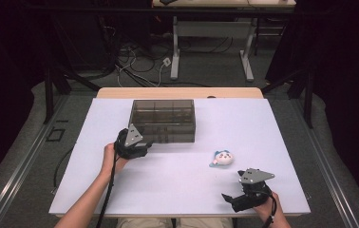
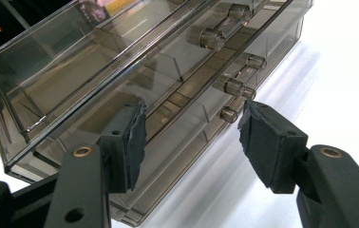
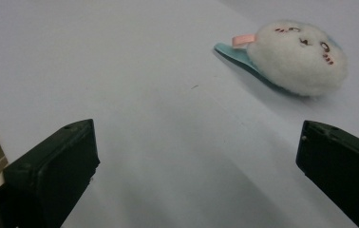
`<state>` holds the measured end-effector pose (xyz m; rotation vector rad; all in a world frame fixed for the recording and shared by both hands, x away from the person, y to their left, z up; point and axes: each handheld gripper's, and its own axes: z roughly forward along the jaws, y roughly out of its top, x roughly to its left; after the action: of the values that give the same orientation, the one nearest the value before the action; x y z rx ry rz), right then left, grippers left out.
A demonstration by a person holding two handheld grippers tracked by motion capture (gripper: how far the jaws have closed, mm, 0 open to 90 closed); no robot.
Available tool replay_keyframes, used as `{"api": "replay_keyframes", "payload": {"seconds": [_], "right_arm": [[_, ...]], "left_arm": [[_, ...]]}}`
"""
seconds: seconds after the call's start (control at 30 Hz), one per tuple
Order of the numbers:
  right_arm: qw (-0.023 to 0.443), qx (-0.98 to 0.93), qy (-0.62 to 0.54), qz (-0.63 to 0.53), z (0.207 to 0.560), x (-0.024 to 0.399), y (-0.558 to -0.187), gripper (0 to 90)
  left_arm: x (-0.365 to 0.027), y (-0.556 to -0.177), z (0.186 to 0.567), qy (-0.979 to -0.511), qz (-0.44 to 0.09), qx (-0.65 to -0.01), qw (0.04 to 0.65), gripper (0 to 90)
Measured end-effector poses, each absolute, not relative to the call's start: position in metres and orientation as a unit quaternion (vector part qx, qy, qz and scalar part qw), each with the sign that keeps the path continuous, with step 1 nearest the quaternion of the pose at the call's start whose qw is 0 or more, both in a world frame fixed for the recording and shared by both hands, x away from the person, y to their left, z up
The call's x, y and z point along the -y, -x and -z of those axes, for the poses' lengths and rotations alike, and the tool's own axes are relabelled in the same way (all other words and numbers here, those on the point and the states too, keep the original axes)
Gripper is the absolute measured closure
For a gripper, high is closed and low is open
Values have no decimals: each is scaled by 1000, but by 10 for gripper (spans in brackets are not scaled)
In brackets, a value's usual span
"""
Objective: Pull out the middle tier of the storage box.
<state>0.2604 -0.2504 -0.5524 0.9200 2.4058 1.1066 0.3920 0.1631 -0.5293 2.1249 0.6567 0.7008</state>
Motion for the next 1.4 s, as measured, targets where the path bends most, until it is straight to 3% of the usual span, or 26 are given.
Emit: {"api": "replay_keyframes", "payload": {"seconds": [0.73,1.4], "right_arm": [[168,-848,-320,-387,553,252,-261,0],[170,-848,-322,-384,553,252,-261,0]], "left_arm": [[-167,-394,534,-829,-295,-268,392,629],[-172,-393,532,-837,-272,-262,397,641]]}}
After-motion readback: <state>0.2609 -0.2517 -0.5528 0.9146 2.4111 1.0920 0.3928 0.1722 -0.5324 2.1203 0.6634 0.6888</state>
